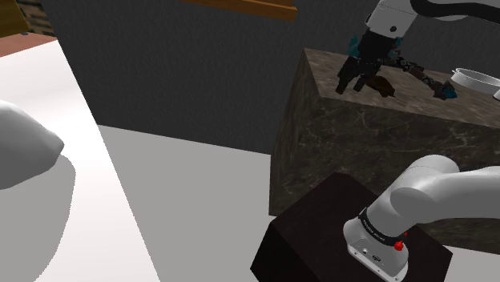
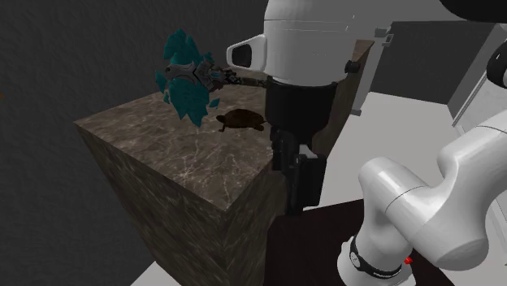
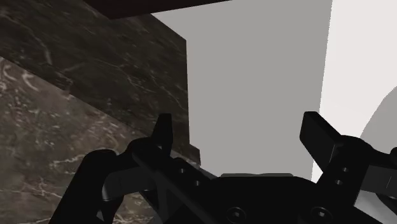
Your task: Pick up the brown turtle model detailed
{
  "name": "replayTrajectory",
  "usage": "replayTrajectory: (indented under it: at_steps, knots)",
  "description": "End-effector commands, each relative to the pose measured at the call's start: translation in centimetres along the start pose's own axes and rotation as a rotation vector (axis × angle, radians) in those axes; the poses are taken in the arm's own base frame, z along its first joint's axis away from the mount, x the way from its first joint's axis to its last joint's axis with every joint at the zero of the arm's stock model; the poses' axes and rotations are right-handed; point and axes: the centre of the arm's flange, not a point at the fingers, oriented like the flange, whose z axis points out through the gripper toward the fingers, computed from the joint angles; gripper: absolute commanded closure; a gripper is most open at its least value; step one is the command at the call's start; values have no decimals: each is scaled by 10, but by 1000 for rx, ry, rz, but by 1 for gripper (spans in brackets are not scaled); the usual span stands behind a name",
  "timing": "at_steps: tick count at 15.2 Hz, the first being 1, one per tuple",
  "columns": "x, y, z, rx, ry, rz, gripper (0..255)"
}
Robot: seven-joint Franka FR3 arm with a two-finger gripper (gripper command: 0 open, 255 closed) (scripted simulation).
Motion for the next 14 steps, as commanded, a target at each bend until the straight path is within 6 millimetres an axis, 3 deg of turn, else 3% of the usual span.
replayTrajectory:
  at_steps: [1,14]
  knots:
    - [0,0,0,0,0,0,0]
    - [72,165,-10,12,-138,3,0]
